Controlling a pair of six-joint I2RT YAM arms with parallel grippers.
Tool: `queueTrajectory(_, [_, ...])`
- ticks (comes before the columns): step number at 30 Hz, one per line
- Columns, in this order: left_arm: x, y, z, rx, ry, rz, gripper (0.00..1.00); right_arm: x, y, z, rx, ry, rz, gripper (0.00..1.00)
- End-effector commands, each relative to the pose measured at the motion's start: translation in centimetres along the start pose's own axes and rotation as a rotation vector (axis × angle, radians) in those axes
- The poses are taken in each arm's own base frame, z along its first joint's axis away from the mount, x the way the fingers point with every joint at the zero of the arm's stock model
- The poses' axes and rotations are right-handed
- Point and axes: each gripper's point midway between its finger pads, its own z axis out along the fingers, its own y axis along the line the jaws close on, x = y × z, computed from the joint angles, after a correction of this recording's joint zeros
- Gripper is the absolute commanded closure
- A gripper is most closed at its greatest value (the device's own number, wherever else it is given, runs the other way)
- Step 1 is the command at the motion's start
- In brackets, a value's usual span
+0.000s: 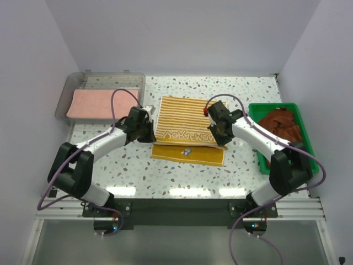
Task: Fold and stack the towels
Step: Fold the towel
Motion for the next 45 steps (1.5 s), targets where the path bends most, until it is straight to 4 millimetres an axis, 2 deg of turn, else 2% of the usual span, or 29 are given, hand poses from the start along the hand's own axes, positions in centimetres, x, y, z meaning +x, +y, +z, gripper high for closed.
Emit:
queueTrajectory(1, [0.9, 4.6, 0.9, -0.173, 0.017, -0.012, 1.0, 3.3, -3.4, 0.9, 0.156, 0.148, -0.05, 1.0])
queueTrajectory(3, [0.1, 4.4, 0.8, -0.175, 0.012, -0.012, 1.0, 3.1, -3.8, 0.8, 0.185, 0.157, -0.057, 1.0])
queueTrajectory(6, [-2.3, 3.9, -0.6, -0.185, -0.037, -0.004, 1.0, 1.1, -4.8, -1.2, 0.218, 0.103, -0.043, 1.0])
queueTrajectory(7, [-3.5, 3.6, -1.9, -0.189, -0.073, -0.004, 1.0, 1.2, -4.9, -2.3, 0.213, 0.105, -0.045, 1.0])
queueTrajectory(8, [-4.3, 3.2, -3.1, -0.19, -0.087, -0.002, 1.0, 0.1, -5.0, -4.1, 0.206, 0.051, -0.03, 1.0])
queueTrajectory(9, [-5.0, 2.9, -4.1, -0.183, -0.112, -0.001, 1.0, 0.0, -4.8, -5.1, 0.188, 0.035, -0.03, 1.0])
queueTrajectory(10, [-6.0, 2.2, -5.9, -0.162, -0.171, 0.005, 1.0, 0.4, -4.6, -6.0, 0.169, 0.04, -0.032, 1.0])
queueTrajectory(12, [-5.4, 2.5, -6.5, -0.159, -0.207, 0.007, 1.0, 0.7, -3.5, -6.9, 0.122, -0.003, -0.046, 1.0])
queueTrajectory(13, [-4.8, 2.6, -6.5, -0.155, -0.211, 0.003, 1.0, 0.8, -3.1, -6.5, 0.116, -0.014, -0.052, 1.0])
queueTrajectory(14, [-3.1, 3.3, -5.5, -0.165, -0.174, -0.004, 1.0, 0.9, -2.9, -6.3, 0.106, -0.017, -0.053, 1.0])
queueTrajectory(16, [-1.1, 3.6, -3.9, -0.161, -0.103, -0.026, 1.0, 1.8, -2.5, -4.8, 0.105, 0.04, -0.07, 1.0])
queueTrajectory(19, [0.3, 3.9, -1.9, -0.153, -0.05, -0.037, 1.0, 3.0, -2.4, -2.4, 0.117, 0.13, -0.123, 1.0])
queueTrajectory(26, [1.5, 4.7, 0.0, -0.175, -0.001, -0.022, 1.0, 4.3, -1.4, 1.1, 0.086, 0.227, -0.183, 1.0])
queueTrajectory(36, [3.9, 5.0, 1.4, -0.177, 0.072, -0.025, 1.0, 5.7, -0.1, 3.3, 0.032, 0.32, -0.205, 1.0])
queueTrajectory(39, [4.3, 4.6, 1.3, -0.156, 0.084, -0.026, 0.96, 5.8, 0.2, 3.4, 0.02, 0.324, -0.202, 1.0])
queueTrajectory(41, [4.5, 4.3, 1.0, -0.15, 0.093, -0.028, 0.89, 5.7, 0.6, 3.2, 0.003, 0.321, -0.2, 0.93])
queueTrajectory(42, [4.3, 4.1, 0.6, -0.142, 0.084, -0.029, 0.87, 5.8, 0.8, 2.8, -0.003, 0.327, -0.202, 0.81])
queueTrajectory(44, [4.6, 3.9, 0.1, -0.143, 0.087, -0.029, 0.79, 5.3, 1.4, 2.2, -0.026, 0.311, -0.2, 0.72])
queueTrajectory(45, [4.5, 3.9, -0.2, -0.142, 0.081, -0.034, 0.76, 5.1, 2.0, 1.8, -0.04, 0.3, -0.205, 0.62])
